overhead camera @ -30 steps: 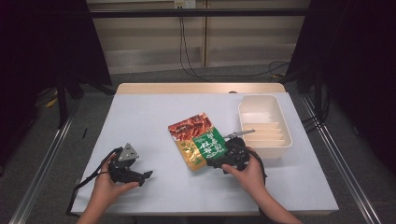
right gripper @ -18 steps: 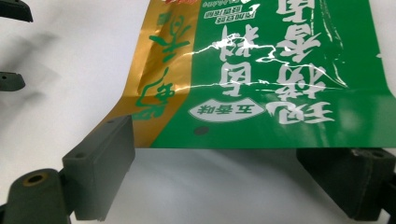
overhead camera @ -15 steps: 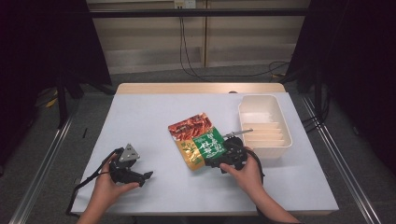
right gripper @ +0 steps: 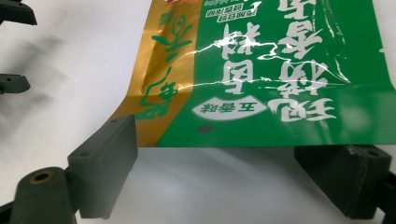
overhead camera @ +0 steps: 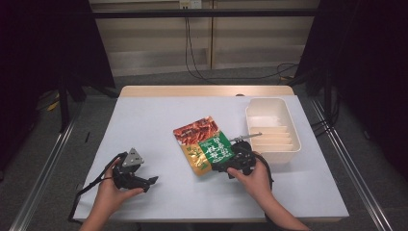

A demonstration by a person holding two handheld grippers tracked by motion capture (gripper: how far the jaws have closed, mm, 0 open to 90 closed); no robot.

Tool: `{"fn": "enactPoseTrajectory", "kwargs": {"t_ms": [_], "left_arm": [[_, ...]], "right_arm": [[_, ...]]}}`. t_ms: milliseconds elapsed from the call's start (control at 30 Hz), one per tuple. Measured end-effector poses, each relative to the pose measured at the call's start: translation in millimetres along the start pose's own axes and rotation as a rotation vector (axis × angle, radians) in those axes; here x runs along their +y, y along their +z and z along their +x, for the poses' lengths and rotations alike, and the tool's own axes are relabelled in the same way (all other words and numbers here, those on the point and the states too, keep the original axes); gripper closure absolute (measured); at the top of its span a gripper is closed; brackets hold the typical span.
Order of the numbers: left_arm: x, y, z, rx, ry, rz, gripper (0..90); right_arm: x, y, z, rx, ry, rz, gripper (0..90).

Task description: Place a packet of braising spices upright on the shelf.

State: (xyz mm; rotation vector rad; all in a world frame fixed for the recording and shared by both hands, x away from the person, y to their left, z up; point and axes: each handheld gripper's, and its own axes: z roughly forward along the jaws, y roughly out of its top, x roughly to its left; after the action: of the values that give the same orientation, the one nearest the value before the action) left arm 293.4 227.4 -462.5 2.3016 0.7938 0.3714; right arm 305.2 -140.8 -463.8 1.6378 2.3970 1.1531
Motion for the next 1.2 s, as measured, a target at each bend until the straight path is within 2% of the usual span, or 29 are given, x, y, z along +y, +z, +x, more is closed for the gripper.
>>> {"fn": "enactPoseTrajectory", "kwargs": {"t_ms": [33,100,167,233,267,333,400,433,467,500,633,667,867,1067,1167,1200], "left_arm": [[-0.2,1.3,-0.4,-0.001,-0.003,-0.022,10.3],[1.5,-0.5,-0.3,-0.009,0.008,-0.003,10.8],[2.3,-0.2,-2.4,-0.025,-0.009,-0.015,11.9],[3.8,-1.0,-3.8,-0.039,0.004,-0.006,13.6],[4.5,-1.0,-4.6,-0.031,0.022,-0.01,14.5],[6.0,-1.3,-7.1,-0.037,0.017,-0.008,14.7],[6.3,-0.4,-7.9,-0.034,0.026,-0.004,14.7],[6.2,-0.6,-7.9,-0.028,0.034,0.015,14.7],[5.8,0.9,-8.2,-0.037,0.033,0.006,14.6],[6.2,0.4,-8.1,-0.04,0.039,0.019,14.6],[5.6,2.2,-8.2,-0.038,0.043,0.01,14.4],[5.4,2.9,-9.3,-0.036,0.028,0.004,14.3],[5.1,4.6,-9.8,-0.028,0.041,0.01,13.9],[5.0,4.3,-9.5,-0.026,0.047,0.016,13.9],[4.9,4.4,-9.6,-0.028,0.048,0.018,13.9],[4.8,4.1,-9.7,-0.028,0.049,0.02,13.9]], "right_arm": [[-0.3,-0.6,-0.3,0.0,0.005,0.0,13.6],[-0.7,-1.2,-1.2,0.003,0.004,0.001,14.3],[-1.0,-1.5,-1.5,0.004,0.008,0.0,14.8],[-1.6,-1.5,-1.7,0.004,0.016,-0.003,14.8],[-1.8,-1.6,-1.9,0.006,0.022,-0.005,15.0],[-1.8,-1.5,-2.3,0.017,0.042,-0.008,15.0],[-1.1,-2.0,-2.6,0.024,0.058,-0.009,15.0],[-0.6,-2.2,-2.6,0.027,0.06,-0.011,15.0],[0.0,-2.5,-2.7,0.029,0.065,-0.015,15.0],[0.5,-2.4,-2.6,0.029,0.071,-0.016,15.0],[1.7,-0.5,-2.8,0.031,0.081,-0.01,15.0],[2.0,0.3,-3.0,0.034,0.084,-0.009,14.9],[4.4,4.3,-3.4,0.026,0.093,-0.001,15.2],[6.7,7.0,-2.5,-0.001,0.109,-0.004,21.4],[7.7,9.0,-1.5,-0.03,0.1,0.004,29.0],[7.7,9.9,-1.1,-0.034,0.094,0.004,35.1]]}}
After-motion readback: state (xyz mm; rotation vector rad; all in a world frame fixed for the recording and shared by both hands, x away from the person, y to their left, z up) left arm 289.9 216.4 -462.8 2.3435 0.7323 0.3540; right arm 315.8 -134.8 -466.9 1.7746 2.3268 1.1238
